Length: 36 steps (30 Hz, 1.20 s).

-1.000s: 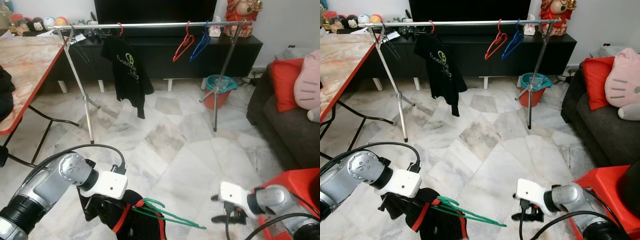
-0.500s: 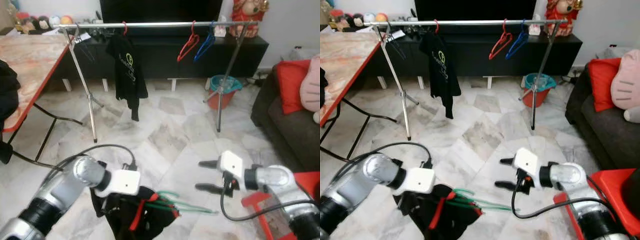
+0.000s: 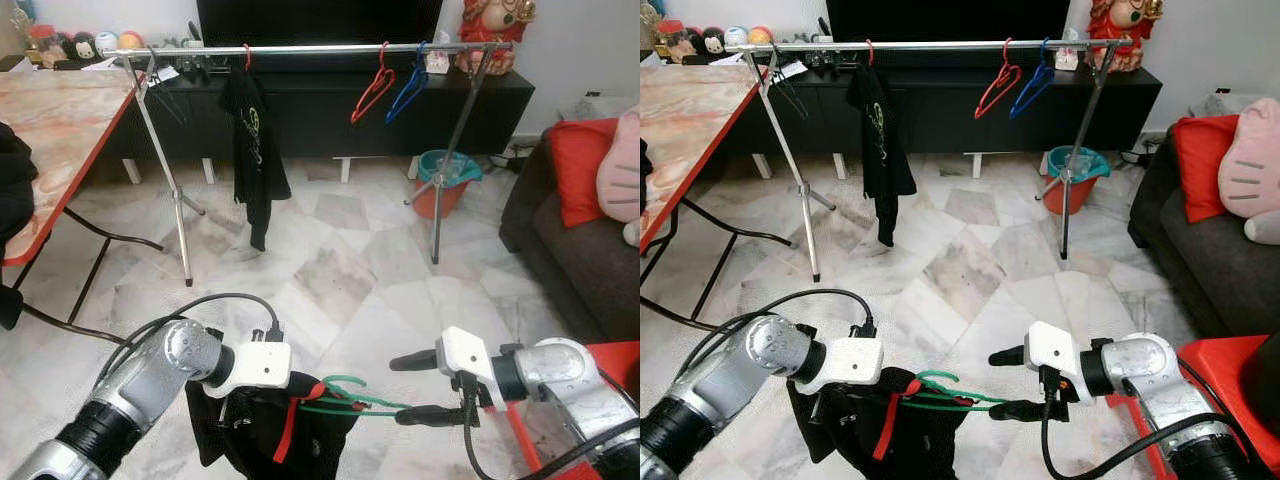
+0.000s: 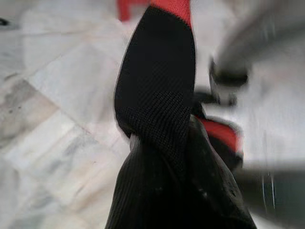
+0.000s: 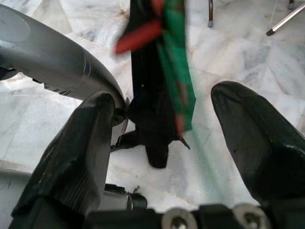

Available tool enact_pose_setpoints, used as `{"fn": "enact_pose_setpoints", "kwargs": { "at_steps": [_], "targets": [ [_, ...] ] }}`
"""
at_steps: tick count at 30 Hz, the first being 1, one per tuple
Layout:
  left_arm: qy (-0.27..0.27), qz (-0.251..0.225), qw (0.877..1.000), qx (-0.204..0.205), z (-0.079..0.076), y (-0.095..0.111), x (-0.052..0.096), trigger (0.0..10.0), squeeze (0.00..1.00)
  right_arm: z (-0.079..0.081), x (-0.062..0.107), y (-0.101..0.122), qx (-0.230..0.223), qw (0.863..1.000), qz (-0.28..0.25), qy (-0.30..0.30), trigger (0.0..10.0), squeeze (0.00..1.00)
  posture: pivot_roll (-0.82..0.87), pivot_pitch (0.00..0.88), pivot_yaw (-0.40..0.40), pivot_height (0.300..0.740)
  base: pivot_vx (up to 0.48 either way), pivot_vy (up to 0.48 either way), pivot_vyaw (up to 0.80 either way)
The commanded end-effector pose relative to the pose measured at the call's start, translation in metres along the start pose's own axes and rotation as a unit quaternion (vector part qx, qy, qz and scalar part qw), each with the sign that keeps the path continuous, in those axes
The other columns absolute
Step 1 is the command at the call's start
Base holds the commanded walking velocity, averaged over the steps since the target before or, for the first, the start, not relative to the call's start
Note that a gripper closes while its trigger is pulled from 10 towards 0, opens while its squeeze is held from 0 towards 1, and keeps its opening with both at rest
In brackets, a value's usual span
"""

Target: Hang hanger

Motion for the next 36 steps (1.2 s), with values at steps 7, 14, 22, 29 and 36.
{"fn": "enact_pose_setpoints", "kwargs": {
  "at_steps": [7, 14, 22, 29, 36],
  "targets": [
    [0.034, -0.179, 0.978, 0.100, 0.002, 0.023, -0.003, 10.0, 0.00, -0.001, 0.006, 0.005, 0.008, 1.000, 0.001, 0.002, 10.0, 0.00, 0.08, 0.000, -0.032, 0.732, 0.000, 0.000, 0.00],
    [0.047, -0.139, 0.987, 0.068, -0.005, 0.021, -0.023, 10.0, 0.00, -0.009, 0.017, 0.012, 0.029, 0.999, 0.013, -0.004, 10.0, 0.00, 0.08, 0.000, -0.045, 0.732, 0.000, 0.000, 0.00],
    [0.070, -0.191, 0.978, 0.046, -0.009, 0.041, -0.042, 10.0, 0.00, -0.010, 0.023, 0.031, 0.054, 0.998, -0.006, 0.013, 10.0, 0.00, 0.08, 0.000, -0.051, 0.732, 0.000, 0.000, 0.00],
    [0.009, -0.170, 0.985, -0.003, -0.026, 0.039, -0.050, 10.0, 0.00, -0.007, 0.029, 0.026, 0.056, 0.998, 0.020, 0.037, 10.0, 0.00, 0.08, 0.000, -0.054, 0.732, 0.000, 0.000, 0.00],
    [-0.020, -0.116, 0.992, -0.049, -0.025, 0.026, -0.036, 10.0, 0.00, -0.015, 0.027, 0.006, 0.060, 0.996, 0.067, 0.015, 10.0, 0.00, 0.08, 0.000, -0.057, 0.732, 0.000, 0.000, 0.00]
  ]
}}
Point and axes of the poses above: a point about 5 cm out from each wrist's last joint towards the gripper, its own x axis pointing back from the gripper into the wrist, its own y axis along the axis of the wrist's last joint, z = x × y, the point moved 2 cm from there along -x, pointing out of the wrist towards the gripper, and after that the axes turned 7 degrees about x, right-handed, at the moved point
